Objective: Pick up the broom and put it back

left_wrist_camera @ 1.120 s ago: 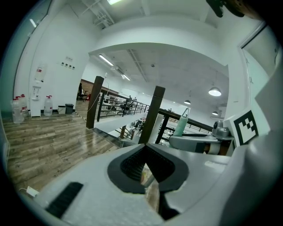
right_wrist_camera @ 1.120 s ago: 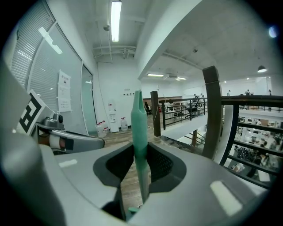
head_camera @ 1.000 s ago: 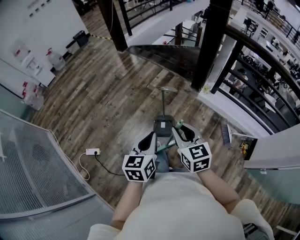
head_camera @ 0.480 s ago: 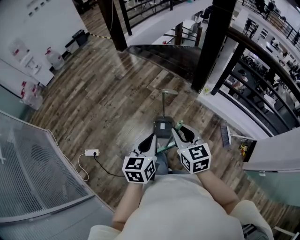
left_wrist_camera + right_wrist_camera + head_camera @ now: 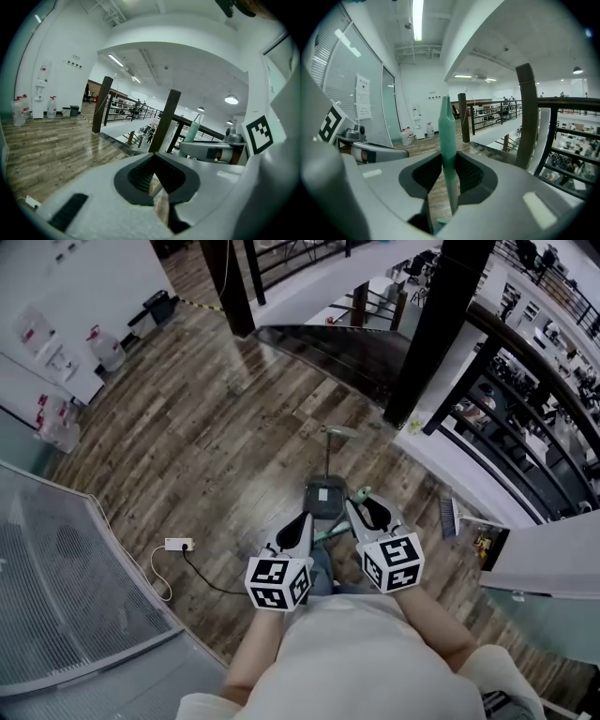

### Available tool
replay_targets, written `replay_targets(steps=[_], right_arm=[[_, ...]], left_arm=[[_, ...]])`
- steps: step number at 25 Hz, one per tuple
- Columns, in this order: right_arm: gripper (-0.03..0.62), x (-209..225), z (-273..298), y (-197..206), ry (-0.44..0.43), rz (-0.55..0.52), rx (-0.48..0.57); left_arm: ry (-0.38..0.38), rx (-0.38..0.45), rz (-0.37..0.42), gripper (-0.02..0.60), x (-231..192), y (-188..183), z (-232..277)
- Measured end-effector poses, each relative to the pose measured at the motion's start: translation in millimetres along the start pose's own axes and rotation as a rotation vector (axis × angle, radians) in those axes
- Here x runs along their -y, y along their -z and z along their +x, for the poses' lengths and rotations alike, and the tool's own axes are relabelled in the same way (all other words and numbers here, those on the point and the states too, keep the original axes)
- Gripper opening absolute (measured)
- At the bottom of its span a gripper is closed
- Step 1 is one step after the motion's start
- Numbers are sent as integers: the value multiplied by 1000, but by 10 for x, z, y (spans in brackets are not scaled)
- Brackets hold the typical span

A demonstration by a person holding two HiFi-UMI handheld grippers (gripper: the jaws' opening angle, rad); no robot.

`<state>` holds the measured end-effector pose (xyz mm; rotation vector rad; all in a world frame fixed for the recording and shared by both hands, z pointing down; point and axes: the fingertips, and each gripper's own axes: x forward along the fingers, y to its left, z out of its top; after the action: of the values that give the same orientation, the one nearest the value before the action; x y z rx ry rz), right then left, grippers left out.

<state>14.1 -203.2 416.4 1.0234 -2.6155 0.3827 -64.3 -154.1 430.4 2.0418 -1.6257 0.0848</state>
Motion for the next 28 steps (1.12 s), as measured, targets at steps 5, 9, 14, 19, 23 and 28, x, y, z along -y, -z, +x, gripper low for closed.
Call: replay_targets(steps=[5, 9, 14, 19, 23, 28], right_arm=[[103, 79, 205, -19, 5, 7, -12], [103, 151, 372, -11, 6, 11, -19], [103, 226, 572, -14, 11, 16, -30], [103, 332, 765, 16, 21, 27, -43], [103, 393, 918, 76, 33, 34, -56], [104, 502, 1124, 143, 40, 38, -78]], left_arm=[[-2, -10, -7, 3, -156, -47, 149], [-1, -21, -4, 3, -267, -73, 294], [-4, -33, -5, 3, -405, -130, 446], [-9, -52, -10, 3, -544, -140, 594], [-12, -69, -10, 3, -684, -124, 694], [-16, -91, -20, 3, -836, -102, 884]])
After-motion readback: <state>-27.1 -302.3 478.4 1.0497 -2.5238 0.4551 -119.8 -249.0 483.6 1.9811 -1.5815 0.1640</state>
